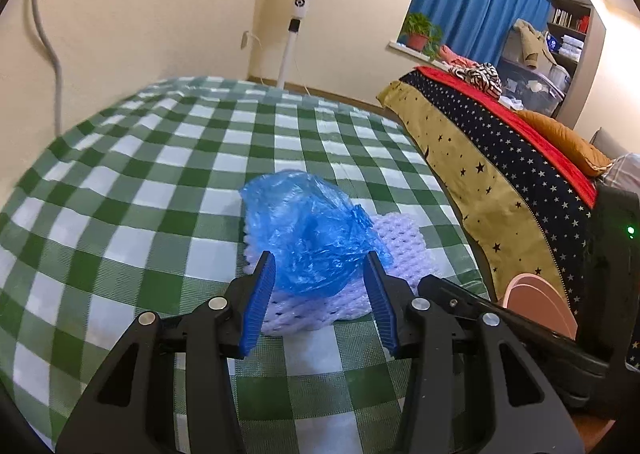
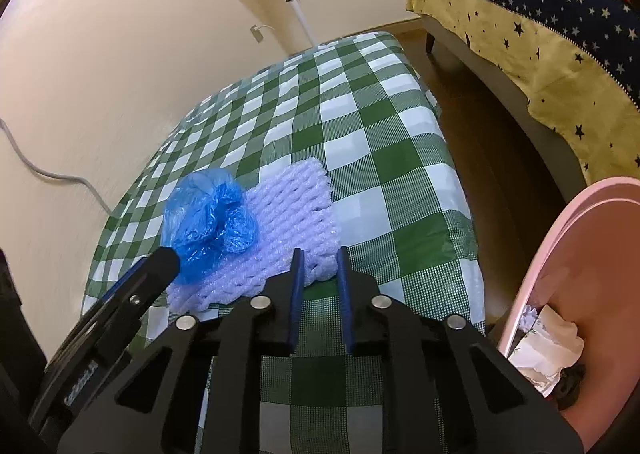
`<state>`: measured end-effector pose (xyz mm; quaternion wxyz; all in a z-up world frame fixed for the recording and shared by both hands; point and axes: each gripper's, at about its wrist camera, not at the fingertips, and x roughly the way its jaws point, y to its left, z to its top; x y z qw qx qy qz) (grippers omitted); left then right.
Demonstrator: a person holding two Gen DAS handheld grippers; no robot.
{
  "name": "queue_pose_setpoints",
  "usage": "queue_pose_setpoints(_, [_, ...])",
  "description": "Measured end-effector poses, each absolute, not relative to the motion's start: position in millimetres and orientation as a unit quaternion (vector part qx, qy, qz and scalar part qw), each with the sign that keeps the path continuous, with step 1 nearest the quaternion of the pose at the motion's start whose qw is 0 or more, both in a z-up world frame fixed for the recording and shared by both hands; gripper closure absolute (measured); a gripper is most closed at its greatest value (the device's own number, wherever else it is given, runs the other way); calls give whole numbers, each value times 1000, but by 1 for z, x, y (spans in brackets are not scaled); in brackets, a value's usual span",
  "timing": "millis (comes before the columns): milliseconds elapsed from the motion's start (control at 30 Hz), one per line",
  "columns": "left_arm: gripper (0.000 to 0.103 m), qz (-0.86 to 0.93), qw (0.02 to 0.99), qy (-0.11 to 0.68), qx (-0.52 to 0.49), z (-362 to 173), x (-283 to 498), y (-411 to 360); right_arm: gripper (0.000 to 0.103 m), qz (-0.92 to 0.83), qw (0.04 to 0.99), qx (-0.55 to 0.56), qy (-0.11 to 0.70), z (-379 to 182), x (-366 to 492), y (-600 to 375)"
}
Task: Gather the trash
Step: 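Grasp the blue plastic bag with the left tool while the right tool grasps the lavender foam sheet, then lift the blue bag and foam sheet and carry them over the pink bin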
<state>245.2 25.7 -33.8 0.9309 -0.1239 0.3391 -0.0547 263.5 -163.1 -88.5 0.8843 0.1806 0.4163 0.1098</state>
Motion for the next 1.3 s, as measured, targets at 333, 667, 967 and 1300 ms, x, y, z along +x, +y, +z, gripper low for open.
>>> queue_pose_setpoints(333, [100,-66,915,373,-139,-44,244,29,97,123,887,191,401,-81,254,-164])
queue_pose_setpoints(667, [100,-32,928,345,-135,-23,209,43,98,124,907,170,366,-51,224,-168])
queue_pose_setpoints(967, [100,-27,936,325,-133,1,183,46,98,123,920,147,342,-22,192,-172])
queue_pose_setpoints(1300, [100,-43,939,318,-125,13,158,37,98,109,932,138,318,3,164,-188])
